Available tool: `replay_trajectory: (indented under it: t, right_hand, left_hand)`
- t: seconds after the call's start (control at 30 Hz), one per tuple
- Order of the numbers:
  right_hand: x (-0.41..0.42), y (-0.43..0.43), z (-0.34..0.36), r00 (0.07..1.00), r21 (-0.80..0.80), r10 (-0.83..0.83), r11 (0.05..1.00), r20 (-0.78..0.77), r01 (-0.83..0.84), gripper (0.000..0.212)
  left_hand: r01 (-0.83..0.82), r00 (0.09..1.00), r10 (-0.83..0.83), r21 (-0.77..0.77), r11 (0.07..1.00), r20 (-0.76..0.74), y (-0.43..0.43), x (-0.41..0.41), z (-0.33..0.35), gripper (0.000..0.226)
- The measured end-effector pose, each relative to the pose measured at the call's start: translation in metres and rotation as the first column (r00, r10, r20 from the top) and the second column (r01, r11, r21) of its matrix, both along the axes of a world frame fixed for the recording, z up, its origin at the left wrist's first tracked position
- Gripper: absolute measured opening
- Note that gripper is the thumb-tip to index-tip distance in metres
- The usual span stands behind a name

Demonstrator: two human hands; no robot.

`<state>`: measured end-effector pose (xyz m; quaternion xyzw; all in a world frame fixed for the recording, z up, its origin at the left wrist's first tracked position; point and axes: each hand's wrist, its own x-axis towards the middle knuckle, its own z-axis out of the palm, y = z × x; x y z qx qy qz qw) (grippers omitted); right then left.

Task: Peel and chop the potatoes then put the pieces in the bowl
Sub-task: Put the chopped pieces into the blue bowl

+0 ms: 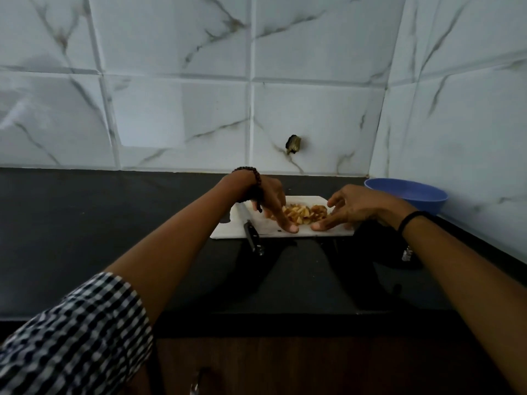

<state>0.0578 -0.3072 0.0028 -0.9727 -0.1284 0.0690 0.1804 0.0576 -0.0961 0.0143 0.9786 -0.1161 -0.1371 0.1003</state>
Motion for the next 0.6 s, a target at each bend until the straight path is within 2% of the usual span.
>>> replay_trajectory:
  t: [0.2,0.3,0.4,0.5,0.6]
  right_hand:
    - [0.012,0.009,0.006,0.991,0.113,0.046,0.993,-0.126,-0.032,0.070]
    - [0.013,0.011,0.006,0.978,0.186,0.087,0.981,-0.190,-0.052,0.075]
    - [0.015,0.013,0.006,0.966,0.248,0.142,0.965,-0.218,-0.086,0.071]
    - [0.018,0.015,0.006,0.957,0.349,0.164,0.934,-0.239,-0.073,0.052]
    - [0.023,0.017,0.003,0.937,0.544,0.159,0.838,-0.311,0.039,0.031]
  left_hand:
    - [-0.010,1.000,0.008,-0.102,0.995,-0.018,-0.011,0.008,-0.001,0.077]
    - [-0.007,1.000,0.005,-0.154,0.988,-0.018,-0.010,0.009,-0.002,0.074]
    - [0.007,1.000,-0.006,-0.212,0.977,0.003,-0.010,0.012,-0.003,0.066]
    - [-0.010,1.000,0.015,-0.278,0.961,0.015,-0.014,0.016,-0.006,0.059]
    - [-0.044,0.998,0.055,-0.355,0.934,0.021,-0.017,0.022,-0.008,0.051]
